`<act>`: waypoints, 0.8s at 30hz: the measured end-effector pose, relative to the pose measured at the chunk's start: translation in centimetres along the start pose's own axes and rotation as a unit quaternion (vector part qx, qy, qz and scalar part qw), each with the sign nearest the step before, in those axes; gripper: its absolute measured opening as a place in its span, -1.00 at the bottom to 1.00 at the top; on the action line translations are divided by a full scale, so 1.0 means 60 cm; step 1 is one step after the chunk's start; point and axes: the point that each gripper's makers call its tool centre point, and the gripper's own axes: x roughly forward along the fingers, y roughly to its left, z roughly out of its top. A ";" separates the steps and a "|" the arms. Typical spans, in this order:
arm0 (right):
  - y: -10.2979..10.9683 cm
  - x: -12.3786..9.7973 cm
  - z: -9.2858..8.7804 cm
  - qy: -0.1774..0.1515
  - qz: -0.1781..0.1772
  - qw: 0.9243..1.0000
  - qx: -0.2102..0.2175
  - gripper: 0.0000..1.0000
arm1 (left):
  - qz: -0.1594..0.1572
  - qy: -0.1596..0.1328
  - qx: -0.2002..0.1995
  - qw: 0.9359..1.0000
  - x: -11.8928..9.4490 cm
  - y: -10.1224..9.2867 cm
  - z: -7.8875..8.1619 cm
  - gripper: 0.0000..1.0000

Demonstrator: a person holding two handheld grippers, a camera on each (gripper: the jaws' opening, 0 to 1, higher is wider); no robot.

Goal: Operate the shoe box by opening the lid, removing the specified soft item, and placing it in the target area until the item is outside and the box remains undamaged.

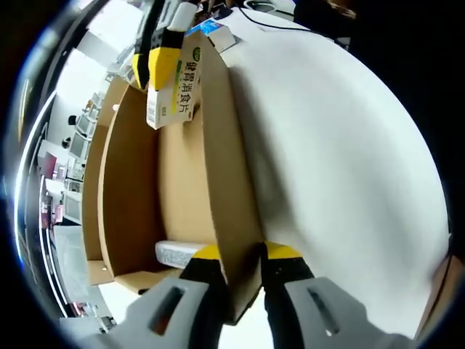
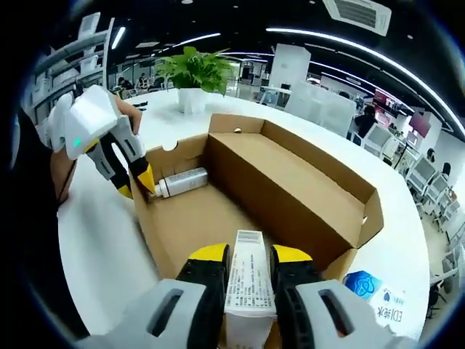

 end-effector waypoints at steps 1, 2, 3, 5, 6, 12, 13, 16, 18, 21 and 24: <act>0.001 0.000 -0.003 0.009 -0.002 1.000 -0.003 -0.57 | 0.000 0.000 0.000 1.000 0.000 0.000 0.000 -0.69; 0.001 -0.001 -0.006 0.017 -0.001 1.000 -0.011 -0.57 | 0.000 0.000 0.001 1.000 0.000 0.000 0.000 -0.69; 0.003 0.000 -0.007 0.021 -0.001 1.000 -0.018 -0.57 | 0.000 0.000 0.001 1.000 0.000 0.000 0.000 -0.69; 0.004 0.005 -0.015 0.029 -0.001 0.999 -0.020 -0.56 | -0.001 -0.001 0.001 1.000 0.000 0.001 0.000 -0.69; 0.004 0.008 -0.019 0.030 -0.002 0.999 -0.020 -0.56 | -0.001 -0.001 0.001 1.000 0.000 0.001 0.000 -0.69; -0.005 0.004 -0.048 0.050 -0.004 0.999 0.004 -0.56 | 0.000 0.001 0.003 1.000 0.000 0.000 -0.001 -0.69; -0.005 0.004 -0.051 0.050 -0.004 0.999 0.008 -0.56 | 0.000 0.001 0.000 1.000 0.000 0.000 -0.001 -0.69; -0.005 0.002 -0.054 0.056 -0.004 0.998 0.034 -0.56 | 0.000 0.002 0.001 1.000 -0.001 0.000 -0.001 -0.69; -0.006 0.005 -0.054 0.068 -0.003 0.997 0.031 -0.56 | 0.000 0.003 0.001 1.000 -0.001 0.000 -0.001 -0.69; -0.005 0.007 -0.058 0.095 0.005 0.995 0.027 -0.56 | 0.001 0.006 0.001 1.000 -0.001 0.000 0.000 -0.69; -0.008 0.008 -0.065 0.133 0.013 0.991 0.020 -0.56 | 0.001 0.008 0.000 1.000 0.000 0.000 -0.001 -0.68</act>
